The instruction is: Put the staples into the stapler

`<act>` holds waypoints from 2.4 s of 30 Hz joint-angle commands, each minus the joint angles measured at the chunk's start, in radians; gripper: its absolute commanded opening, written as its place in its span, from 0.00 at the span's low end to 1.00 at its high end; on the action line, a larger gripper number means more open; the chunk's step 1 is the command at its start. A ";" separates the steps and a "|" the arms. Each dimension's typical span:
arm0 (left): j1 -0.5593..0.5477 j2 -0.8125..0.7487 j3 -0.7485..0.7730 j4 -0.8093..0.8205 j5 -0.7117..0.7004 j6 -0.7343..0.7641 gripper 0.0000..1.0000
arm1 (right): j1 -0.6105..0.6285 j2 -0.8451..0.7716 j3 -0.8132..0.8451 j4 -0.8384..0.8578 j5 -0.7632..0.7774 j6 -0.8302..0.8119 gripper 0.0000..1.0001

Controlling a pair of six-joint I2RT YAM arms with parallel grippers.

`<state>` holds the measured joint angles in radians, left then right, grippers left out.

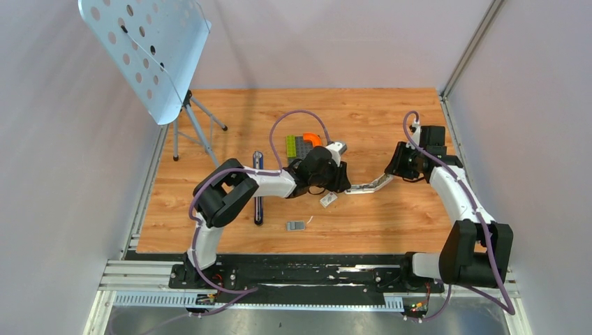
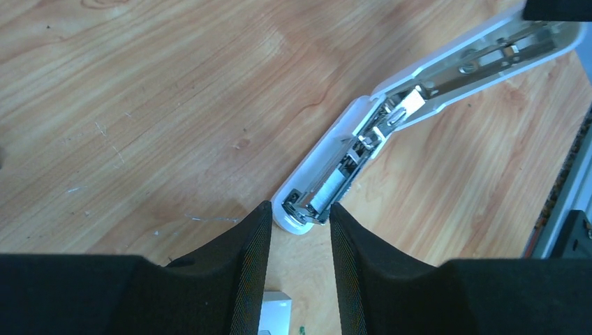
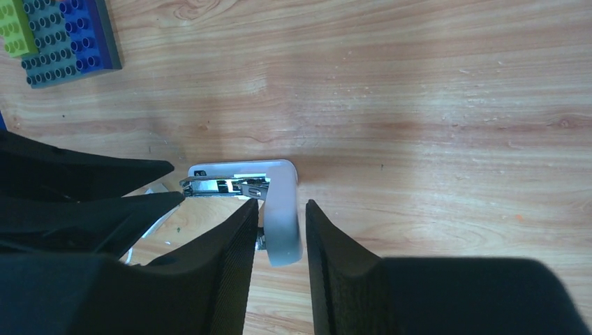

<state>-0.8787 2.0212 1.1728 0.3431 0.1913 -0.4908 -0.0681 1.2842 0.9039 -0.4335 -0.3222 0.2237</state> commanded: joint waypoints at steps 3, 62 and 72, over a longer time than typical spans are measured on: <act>-0.004 0.054 0.036 0.022 0.008 -0.011 0.35 | -0.019 0.015 -0.011 -0.014 -0.035 -0.029 0.30; 0.017 0.179 0.051 0.038 0.028 -0.128 0.18 | 0.220 0.203 -0.019 0.100 -0.046 0.063 0.31; 0.058 0.169 0.033 0.101 0.104 -0.207 0.19 | 0.231 0.255 0.004 0.119 -0.035 0.065 0.31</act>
<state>-0.8429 2.1517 1.2293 0.4580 0.2657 -0.6632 0.1581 1.5021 0.9062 -0.2462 -0.4412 0.3077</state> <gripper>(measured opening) 0.187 0.315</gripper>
